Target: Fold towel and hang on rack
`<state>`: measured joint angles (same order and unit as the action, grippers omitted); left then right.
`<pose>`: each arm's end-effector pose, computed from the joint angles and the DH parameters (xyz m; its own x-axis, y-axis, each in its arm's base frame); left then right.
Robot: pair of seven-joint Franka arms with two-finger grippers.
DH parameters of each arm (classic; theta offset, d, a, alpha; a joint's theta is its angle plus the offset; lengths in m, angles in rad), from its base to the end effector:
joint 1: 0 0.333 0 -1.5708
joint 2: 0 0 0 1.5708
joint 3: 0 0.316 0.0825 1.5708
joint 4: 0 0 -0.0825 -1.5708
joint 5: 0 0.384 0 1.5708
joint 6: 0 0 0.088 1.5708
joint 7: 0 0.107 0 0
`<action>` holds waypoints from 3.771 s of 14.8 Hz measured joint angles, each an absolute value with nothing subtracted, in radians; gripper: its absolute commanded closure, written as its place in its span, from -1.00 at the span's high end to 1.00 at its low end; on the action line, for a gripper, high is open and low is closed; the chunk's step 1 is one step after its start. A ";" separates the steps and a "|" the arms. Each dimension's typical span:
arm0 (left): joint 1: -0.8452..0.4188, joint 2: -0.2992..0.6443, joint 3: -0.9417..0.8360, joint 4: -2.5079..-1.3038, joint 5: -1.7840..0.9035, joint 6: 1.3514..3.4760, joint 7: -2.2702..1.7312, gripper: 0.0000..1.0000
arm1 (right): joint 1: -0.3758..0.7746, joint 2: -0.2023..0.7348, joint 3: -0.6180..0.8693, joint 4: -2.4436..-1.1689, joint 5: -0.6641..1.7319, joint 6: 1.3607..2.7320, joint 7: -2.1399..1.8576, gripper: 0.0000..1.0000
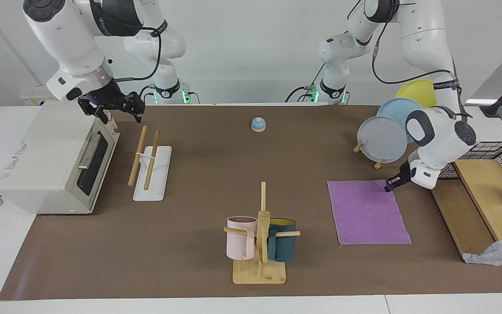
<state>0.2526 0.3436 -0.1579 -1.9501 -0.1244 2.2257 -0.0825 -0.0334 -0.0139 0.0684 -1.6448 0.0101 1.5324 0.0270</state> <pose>0.6048 0.0574 0.3007 0.9636 0.2541 -0.0832 0.2637 -0.9545 0.1394 0.5430 0.0204 0.5943 0.9951 0.0081 -0.0986 0.0075 -1.0000 -0.0065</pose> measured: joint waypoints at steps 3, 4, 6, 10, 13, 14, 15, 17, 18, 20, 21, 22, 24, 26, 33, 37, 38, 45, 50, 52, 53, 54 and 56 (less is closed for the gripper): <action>0.252 0.344 -0.159 -1.949 -0.124 2.225 -0.083 -1.00 | -0.033 -0.016 0.068 -1.653 0.011 1.552 0.027 1.00; 0.252 0.344 -0.160 -1.948 -0.124 2.225 -0.083 -1.00 | -0.033 -0.017 0.068 -1.654 0.012 1.552 0.027 1.00; 0.251 0.344 -0.160 -1.946 -0.122 2.225 -0.081 -1.00 | -0.033 -0.017 0.068 -1.656 0.012 1.552 0.027 1.00; 0.235 0.337 -0.166 -1.933 0.012 2.212 -0.075 -1.00 | -0.033 -0.021 0.068 -1.659 0.013 1.528 0.027 1.00; 0.151 0.293 -0.174 -1.911 0.103 2.147 -0.071 -1.00 | -0.033 -0.023 0.068 -1.659 0.013 1.512 0.027 1.00; 0.097 0.272 -0.176 -1.899 0.110 2.109 -0.071 -1.00 | -0.033 -0.024 0.068 -1.659 0.013 1.500 0.027 1.00; 0.035 0.253 -0.177 -1.887 0.123 2.073 -0.075 -1.00 | -0.033 -0.025 0.068 -1.659 0.013 1.486 0.027 1.00; -0.107 0.228 -0.181 -1.891 0.180 2.047 -0.138 -1.00 | -0.034 -0.028 0.068 -1.660 0.013 1.464 0.027 1.00; -0.177 0.227 -0.182 -1.912 0.217 2.054 -0.188 -1.00 | -0.034 -0.030 0.068 -1.660 0.013 1.455 0.027 1.00; -0.302 0.249 -0.183 -1.970 0.295 2.094 -0.318 -1.00 | -0.034 -0.032 0.068 -1.661 0.013 1.434 0.027 1.00; -0.339 0.273 -0.183 -1.988 0.331 2.116 -0.369 -1.00 | -0.034 -0.033 0.068 -1.661 0.013 1.426 0.027 1.00; -0.353 0.297 -0.183 -1.993 0.347 2.132 -0.391 -1.00 | -0.035 -0.033 0.067 -1.661 0.013 1.419 0.027 1.00; -0.344 0.319 -0.172 -1.992 0.354 2.150 -0.394 -1.00 | -0.036 -0.033 0.066 -1.661 0.013 1.416 0.027 1.00; -0.331 0.318 -0.165 -1.988 0.354 2.157 -0.394 0.22 | -0.036 -0.033 0.066 -1.662 0.013 1.415 0.027 1.00; -0.239 0.261 -0.161 -1.963 0.141 2.155 -0.363 1.00 | -0.036 -0.034 0.066 -1.663 0.013 1.415 0.027 1.00; -0.134 0.238 -0.159 -1.968 -0.031 2.163 -0.262 1.00 | -0.038 -0.034 0.066 -1.664 0.077 1.415 0.028 1.00; -0.110 0.238 -0.159 -1.979 -0.073 2.177 -0.241 1.00 | -0.041 -0.034 0.065 -1.664 0.103 1.415 0.032 1.00; -0.039 0.236 -0.158 -2.128 -0.370 2.336 -0.115 0.75 | -0.042 -0.034 0.066 -1.668 0.293 1.418 0.266 1.00; -0.039 0.231 -0.164 -2.145 -0.418 2.336 -0.115 0.52 | -0.042 -0.040 0.066 -1.692 0.415 1.452 0.420 1.00; -0.039 0.229 -0.165 -2.157 -0.418 2.340 -0.115 0.30 | -0.042 -0.046 0.066 -1.704 0.453 1.479 0.477 1.00; -0.039 0.226 -0.165 -2.160 -0.418 2.341 -0.115 0.16 | -0.042 -0.048 0.066 -1.707 0.467 1.492 0.504 1.00; -0.039 0.222 -0.165 -2.164 -0.419 2.341 -0.115 0.04 | -0.042 -0.049 0.066 -1.709 0.479 1.503 0.526 1.00; -0.039 0.217 -0.164 -2.171 -0.419 2.341 -0.116 -0.18 | -0.042 -0.051 0.066 -1.715 0.504 1.517 0.557 1.00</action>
